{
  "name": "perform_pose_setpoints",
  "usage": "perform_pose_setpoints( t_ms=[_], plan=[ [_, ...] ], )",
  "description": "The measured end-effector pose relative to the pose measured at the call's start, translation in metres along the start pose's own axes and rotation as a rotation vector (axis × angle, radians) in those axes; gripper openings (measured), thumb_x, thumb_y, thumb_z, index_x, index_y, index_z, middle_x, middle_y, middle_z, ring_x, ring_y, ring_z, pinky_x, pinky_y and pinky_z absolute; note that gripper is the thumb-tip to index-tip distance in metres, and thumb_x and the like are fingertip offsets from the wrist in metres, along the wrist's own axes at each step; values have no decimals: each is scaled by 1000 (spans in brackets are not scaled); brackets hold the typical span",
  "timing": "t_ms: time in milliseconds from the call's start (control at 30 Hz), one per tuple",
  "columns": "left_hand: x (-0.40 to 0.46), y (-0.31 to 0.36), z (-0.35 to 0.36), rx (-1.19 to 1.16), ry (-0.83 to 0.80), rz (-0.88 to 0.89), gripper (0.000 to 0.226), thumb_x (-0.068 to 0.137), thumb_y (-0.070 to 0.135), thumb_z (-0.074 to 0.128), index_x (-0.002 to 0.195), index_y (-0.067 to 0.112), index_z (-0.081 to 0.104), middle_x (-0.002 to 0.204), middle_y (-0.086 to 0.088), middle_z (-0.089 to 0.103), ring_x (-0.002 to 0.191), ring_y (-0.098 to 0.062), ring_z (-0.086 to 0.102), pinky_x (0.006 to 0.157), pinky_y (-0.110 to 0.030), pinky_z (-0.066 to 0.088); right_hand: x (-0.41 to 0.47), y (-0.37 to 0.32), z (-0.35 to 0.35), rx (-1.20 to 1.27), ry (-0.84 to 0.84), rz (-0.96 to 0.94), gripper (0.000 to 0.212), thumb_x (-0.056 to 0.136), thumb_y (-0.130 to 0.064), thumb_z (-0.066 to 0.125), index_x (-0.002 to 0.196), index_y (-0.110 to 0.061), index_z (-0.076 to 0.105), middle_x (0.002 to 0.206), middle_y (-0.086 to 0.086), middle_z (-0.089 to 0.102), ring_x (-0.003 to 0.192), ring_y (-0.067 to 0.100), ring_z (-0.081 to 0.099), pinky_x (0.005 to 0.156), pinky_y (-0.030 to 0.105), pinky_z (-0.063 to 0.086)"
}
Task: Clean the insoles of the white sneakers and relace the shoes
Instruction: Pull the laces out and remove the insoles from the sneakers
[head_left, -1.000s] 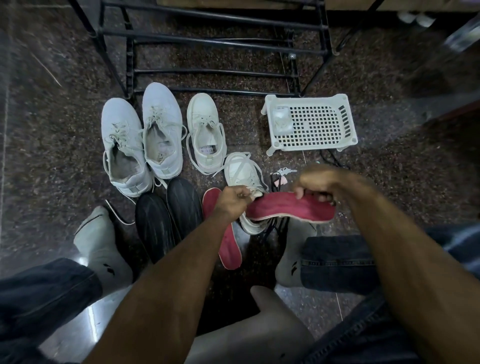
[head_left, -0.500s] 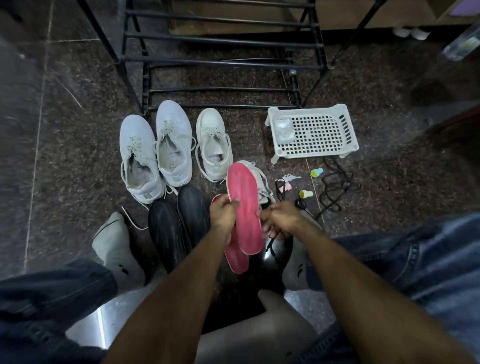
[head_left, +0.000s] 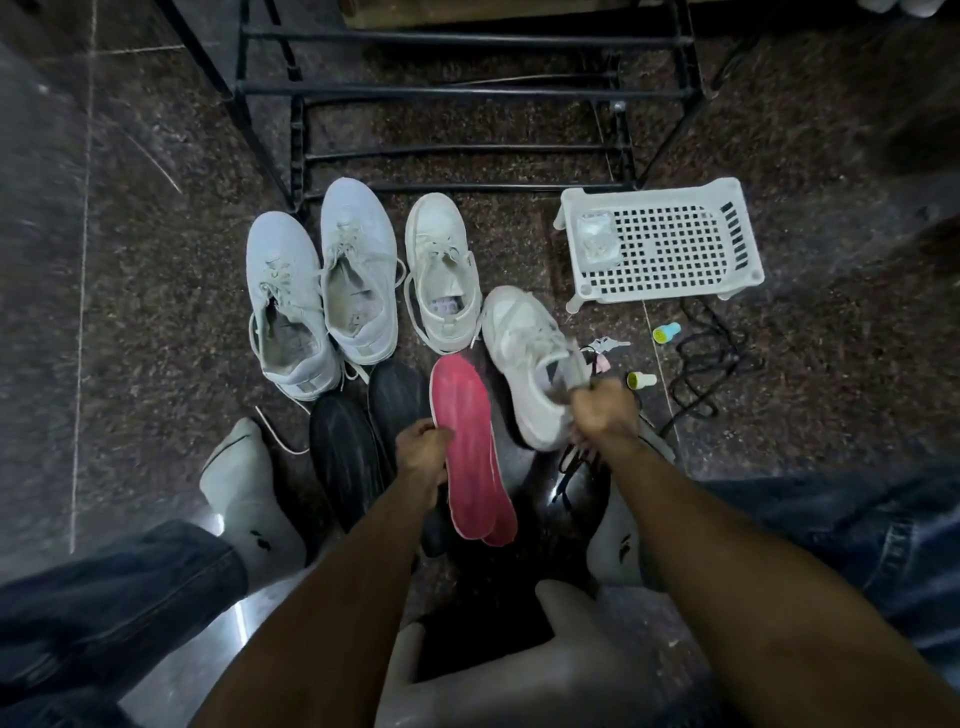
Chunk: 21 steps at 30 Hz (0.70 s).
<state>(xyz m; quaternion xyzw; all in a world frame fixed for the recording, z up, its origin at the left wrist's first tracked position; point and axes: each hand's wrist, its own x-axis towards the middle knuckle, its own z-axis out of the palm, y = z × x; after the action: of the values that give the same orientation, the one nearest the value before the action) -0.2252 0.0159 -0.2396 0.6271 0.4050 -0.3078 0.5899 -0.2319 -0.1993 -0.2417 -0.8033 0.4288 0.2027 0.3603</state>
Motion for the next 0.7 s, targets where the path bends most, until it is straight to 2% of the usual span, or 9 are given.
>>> perform_pose_setpoints(
  t_ms=[100,267,333,400,467,533,600,700],
  plan=[
    [3,-4,6,10,-11,-28,19,79,-6,53,72,9,62,80,-17,58,73,-29,54,67,-39,44,23,-28,-22,15,74,-92,39,74,-45,50,80,-11,67,73,11,70,68,30,70,67,47,60],
    [6,-7,24,10,-75,-37,16,80,-4,57,75,9,64,80,-17,59,72,-29,54,68,-40,45,52,-101,-41,63,0,-174,29,89,-34,54,89,-7,63,74,10,70,61,26,70,66,43,60],
    [7,-4,32,3,-100,-42,19,81,-4,57,72,12,62,70,-14,57,61,-24,52,59,-33,44,59,-121,-39,109,15,-219,24,88,-35,53,101,-16,59,84,8,70,69,26,70,69,39,59],
    [9,-1,40,-12,-151,-55,26,83,-7,55,69,14,57,51,-3,52,40,-15,45,45,-21,38,58,-125,-32,138,69,-241,35,87,-34,53,119,-23,56,97,8,69,84,28,67,79,41,56],
    [9,2,50,-13,-191,-57,30,86,-10,51,70,15,52,44,4,48,31,-6,40,37,-15,35,43,-110,-26,129,113,-252,31,90,-29,53,118,-20,60,97,5,68,87,25,65,80,36,54],
    [11,3,58,-1,-212,-61,30,87,-11,48,74,16,51,55,2,50,32,-3,43,39,-16,39,26,-81,-17,78,104,-228,23,92,-22,52,109,-17,68,96,3,68,84,18,60,74,26,47],
    [13,0,64,18,-233,-72,28,88,-11,46,84,15,55,66,-1,53,40,-4,49,44,-18,44,11,-45,-2,4,36,-147,20,95,-20,52,106,-16,69,95,3,65,83,17,55,72,24,41],
    [16,-10,71,79,-299,-54,37,87,-13,43,100,16,62,77,1,63,60,-8,54,59,-22,46,-3,0,21,-39,-118,-79,22,91,-20,58,111,-17,65,102,4,68,95,23,63,82,31,50]
  ],
)
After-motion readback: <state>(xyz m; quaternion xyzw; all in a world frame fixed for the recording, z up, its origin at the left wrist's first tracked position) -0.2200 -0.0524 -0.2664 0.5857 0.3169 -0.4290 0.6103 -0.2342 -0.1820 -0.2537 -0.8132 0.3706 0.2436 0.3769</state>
